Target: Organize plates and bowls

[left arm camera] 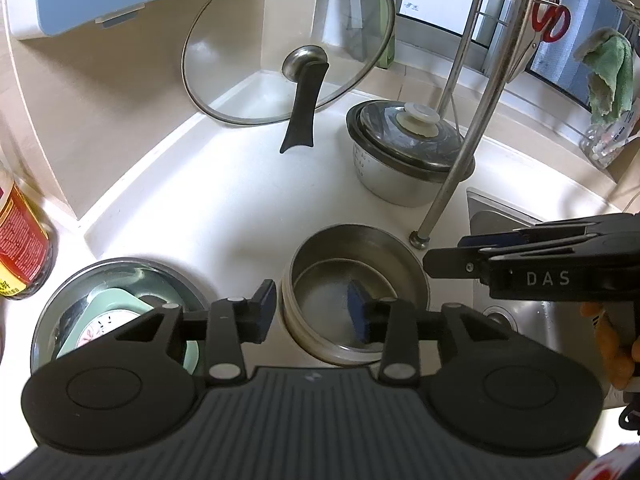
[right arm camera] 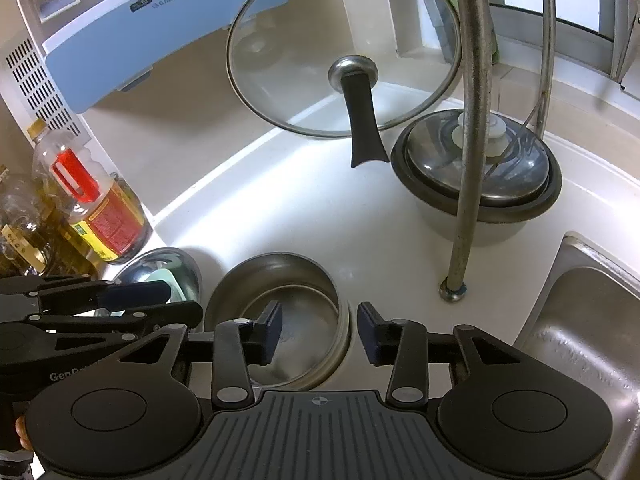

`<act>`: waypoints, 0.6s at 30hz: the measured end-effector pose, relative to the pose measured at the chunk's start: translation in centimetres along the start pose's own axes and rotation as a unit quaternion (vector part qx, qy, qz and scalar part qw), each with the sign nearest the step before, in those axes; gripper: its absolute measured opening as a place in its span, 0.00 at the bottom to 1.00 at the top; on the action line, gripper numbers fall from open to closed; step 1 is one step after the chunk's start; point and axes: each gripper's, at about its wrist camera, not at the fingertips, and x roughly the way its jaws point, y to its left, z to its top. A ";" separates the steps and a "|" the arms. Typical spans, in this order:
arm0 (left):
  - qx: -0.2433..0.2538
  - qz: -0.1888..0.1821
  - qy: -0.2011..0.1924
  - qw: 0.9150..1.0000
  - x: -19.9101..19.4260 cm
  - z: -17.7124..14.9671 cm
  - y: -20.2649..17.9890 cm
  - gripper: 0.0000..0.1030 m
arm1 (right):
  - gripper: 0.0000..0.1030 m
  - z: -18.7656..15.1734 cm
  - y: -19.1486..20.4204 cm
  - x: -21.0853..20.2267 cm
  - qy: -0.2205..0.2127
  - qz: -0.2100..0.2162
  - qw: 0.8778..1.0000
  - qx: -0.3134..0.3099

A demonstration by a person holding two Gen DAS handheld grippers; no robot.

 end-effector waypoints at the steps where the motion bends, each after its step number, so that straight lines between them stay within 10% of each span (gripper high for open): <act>1: 0.000 0.000 0.000 1.000 -0.1 -0.1 0.0 0.40 | 0.44 -0.1 0.0 -0.1 0.001 0.002 1.000 0.001; 18: -0.029 0.036 0.017 0.999 -1.9 -3.4 -0.3 0.58 | 0.66 -3.3 -0.4 -0.2 0.034 0.003 0.999 -0.025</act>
